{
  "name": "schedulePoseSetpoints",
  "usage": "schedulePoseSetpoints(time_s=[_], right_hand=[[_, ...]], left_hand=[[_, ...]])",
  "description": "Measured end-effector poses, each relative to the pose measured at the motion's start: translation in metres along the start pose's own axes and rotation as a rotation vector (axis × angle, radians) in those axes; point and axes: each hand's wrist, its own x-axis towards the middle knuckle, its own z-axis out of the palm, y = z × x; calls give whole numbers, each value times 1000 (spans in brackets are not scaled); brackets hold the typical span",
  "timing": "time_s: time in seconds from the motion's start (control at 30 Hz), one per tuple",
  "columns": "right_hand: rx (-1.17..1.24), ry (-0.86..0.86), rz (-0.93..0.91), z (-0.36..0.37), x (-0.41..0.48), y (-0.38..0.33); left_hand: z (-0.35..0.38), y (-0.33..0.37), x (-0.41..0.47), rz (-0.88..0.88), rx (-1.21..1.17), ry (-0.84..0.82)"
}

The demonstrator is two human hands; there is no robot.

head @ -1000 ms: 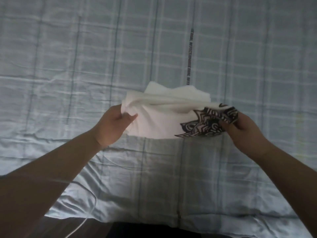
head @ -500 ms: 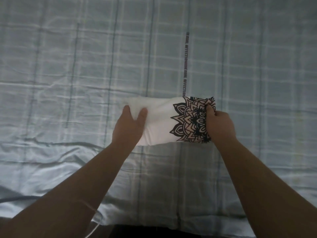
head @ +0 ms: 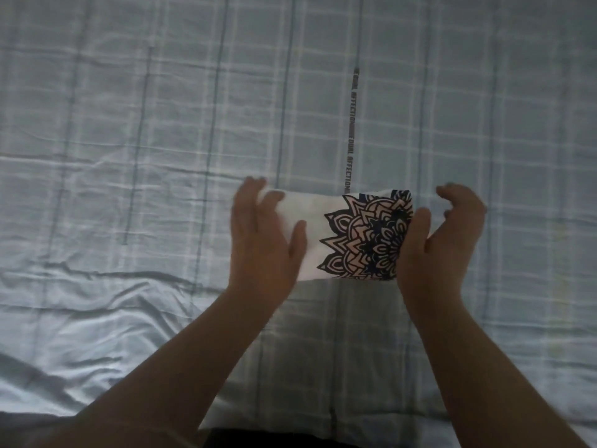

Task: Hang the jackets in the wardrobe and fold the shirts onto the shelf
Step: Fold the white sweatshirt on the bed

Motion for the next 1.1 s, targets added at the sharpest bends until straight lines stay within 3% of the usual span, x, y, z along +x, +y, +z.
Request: schedulePoseSetpoints(time_s=[0.07,0.13,0.23,0.33,0.67,0.77,0.87,0.9,0.97,1.03,1.1], right_hand=[[15,-127,-360,1,-14,-7],[-93,-360,-511,10,-24,-8],[-481,-575,-461,27,-26,2],[-704,-649,-420,44,-22,13],[-724,-676,-366,62,-22,20],[-649,-740,-335,56,-12,12],[-177,-669,-196,40,0,5],[3,-549,-138,31,3,4],[109,-300,-50,13,3,8],[75,-184,104,2,-1,15],[45,-196,333,1,-2,21]], left_hand=[[5,9,-7,215,-7,-113],[14,10,-12,252,88,-280],[28,-3,-13,212,295,-423],[42,-17,-9,231,387,-456],[57,-27,3,230,411,-551],[42,-20,7,196,261,-532],[19,-18,9,72,-138,-288],[10,-22,6,11,-198,-132],[-7,-32,-6,-214,-205,89],[-20,-42,-16,-542,-147,90],[-21,-57,-23,-889,-96,-77]])
